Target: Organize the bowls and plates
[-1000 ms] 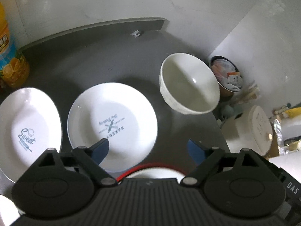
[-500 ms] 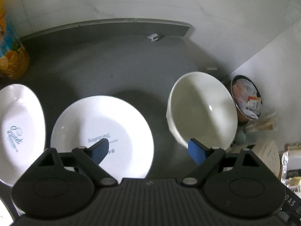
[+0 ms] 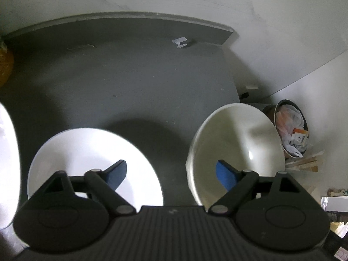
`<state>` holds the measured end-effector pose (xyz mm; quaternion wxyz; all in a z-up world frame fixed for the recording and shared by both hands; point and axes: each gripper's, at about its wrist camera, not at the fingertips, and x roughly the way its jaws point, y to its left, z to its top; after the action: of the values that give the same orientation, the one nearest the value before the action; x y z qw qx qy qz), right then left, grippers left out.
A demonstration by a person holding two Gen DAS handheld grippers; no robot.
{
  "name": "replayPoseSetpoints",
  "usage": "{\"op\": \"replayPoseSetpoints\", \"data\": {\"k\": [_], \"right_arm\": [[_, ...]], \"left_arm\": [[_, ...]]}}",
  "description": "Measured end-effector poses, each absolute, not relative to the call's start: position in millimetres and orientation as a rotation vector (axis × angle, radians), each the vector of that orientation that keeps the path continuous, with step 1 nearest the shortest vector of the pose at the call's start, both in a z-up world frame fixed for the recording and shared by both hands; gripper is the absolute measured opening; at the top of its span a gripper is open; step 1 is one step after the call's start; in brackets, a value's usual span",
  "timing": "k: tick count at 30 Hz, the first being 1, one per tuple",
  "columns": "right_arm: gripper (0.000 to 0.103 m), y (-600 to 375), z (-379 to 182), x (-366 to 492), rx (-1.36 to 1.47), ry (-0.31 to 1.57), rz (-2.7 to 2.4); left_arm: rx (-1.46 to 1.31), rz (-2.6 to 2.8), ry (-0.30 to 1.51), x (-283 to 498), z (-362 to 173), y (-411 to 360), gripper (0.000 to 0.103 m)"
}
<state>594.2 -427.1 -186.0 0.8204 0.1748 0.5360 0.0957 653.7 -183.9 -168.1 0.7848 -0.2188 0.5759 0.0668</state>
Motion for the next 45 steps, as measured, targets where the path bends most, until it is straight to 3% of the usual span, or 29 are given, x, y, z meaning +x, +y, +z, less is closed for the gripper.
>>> {"op": "replayPoseSetpoints", "data": {"k": [3, 7, 8, 10, 11, 13, 15, 45], "right_arm": [[0.063, -424.8, -190.9, 603.2, 0.376, 1.159, 0.206], [0.061, -419.9, -194.2, 611.5, 0.356, 1.166, 0.217], [0.055, -418.9, -195.2, 613.1, 0.352, 1.168, 0.219], [0.039, -419.3, -199.8, 615.5, 0.364, 1.180, 0.227], [0.023, -420.1, -203.1, 616.1, 0.377, 1.189, 0.230], [0.016, -420.0, -205.2, 614.9, 0.391, 1.181, 0.252], [0.015, -416.0, -203.9, 613.6, 0.364, 1.169, 0.251], [0.016, -409.1, -113.0, 513.1, 0.437, 0.970, 0.171]], "left_arm": [[-0.473, 0.136, 1.232, 658.8, -171.0, -188.2, 0.078], [-0.472, 0.131, 1.270, 664.6, -177.3, -192.3, 0.044], [-0.486, 0.134, 1.297, 666.7, -181.1, -192.0, 0.031], [-0.540, 0.145, 1.307, 668.4, -185.4, -188.1, 0.020], [-0.529, 0.143, 1.297, 668.7, -185.1, -189.0, 0.018], [-0.498, 0.128, 1.279, 668.1, -184.6, -193.4, 0.013], [-0.513, 0.111, 1.270, 665.8, -184.9, -195.2, 0.006], [-0.479, -0.044, 1.150, 580.1, -102.5, -180.0, 0.004]]}}
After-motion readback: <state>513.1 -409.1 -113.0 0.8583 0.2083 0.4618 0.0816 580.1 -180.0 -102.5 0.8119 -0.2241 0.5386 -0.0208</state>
